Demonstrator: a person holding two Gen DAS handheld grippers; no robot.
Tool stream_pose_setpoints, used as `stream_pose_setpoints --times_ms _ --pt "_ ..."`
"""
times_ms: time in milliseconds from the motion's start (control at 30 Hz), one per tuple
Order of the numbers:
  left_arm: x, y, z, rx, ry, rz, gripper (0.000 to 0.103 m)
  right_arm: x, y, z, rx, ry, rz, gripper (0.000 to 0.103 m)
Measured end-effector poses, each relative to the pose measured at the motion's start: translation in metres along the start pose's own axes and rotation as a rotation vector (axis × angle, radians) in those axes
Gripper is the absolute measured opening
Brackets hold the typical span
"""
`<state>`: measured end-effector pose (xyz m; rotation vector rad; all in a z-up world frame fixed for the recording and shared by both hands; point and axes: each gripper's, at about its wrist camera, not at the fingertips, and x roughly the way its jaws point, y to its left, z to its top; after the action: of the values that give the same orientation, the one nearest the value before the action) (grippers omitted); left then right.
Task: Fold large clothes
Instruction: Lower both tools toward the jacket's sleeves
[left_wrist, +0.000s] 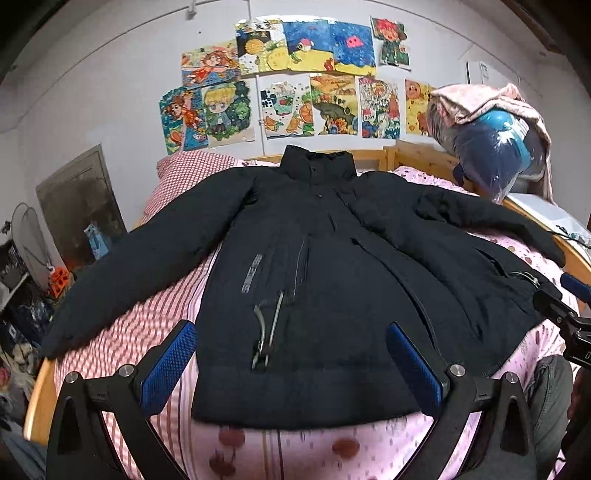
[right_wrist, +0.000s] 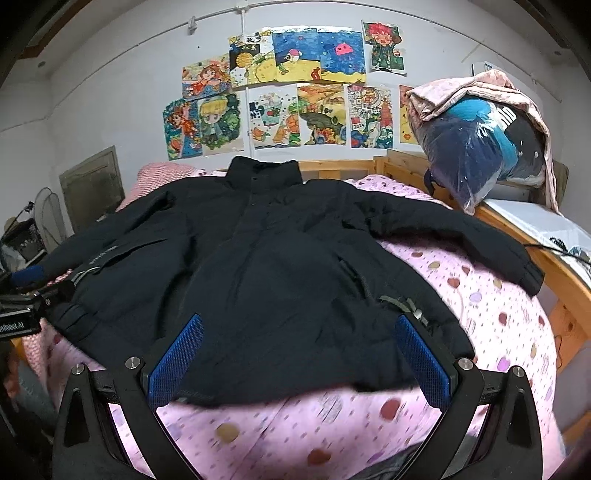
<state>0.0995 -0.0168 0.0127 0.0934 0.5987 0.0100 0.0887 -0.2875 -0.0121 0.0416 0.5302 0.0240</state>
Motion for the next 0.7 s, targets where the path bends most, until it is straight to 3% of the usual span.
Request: stream_pose_setpoints --times_ms 433,700 --pt "0.076 -0.031 0.075 0.036 0.096 -0.104 0.103 0.068 -0.037 0.048 0.074 0.064 -0.095 0.102" --pt "0.126 -0.059 0.119 0.085 0.099 -0.151 0.103 0.099 -0.070 0.066 0.132 0.047 -0.083 0.102"
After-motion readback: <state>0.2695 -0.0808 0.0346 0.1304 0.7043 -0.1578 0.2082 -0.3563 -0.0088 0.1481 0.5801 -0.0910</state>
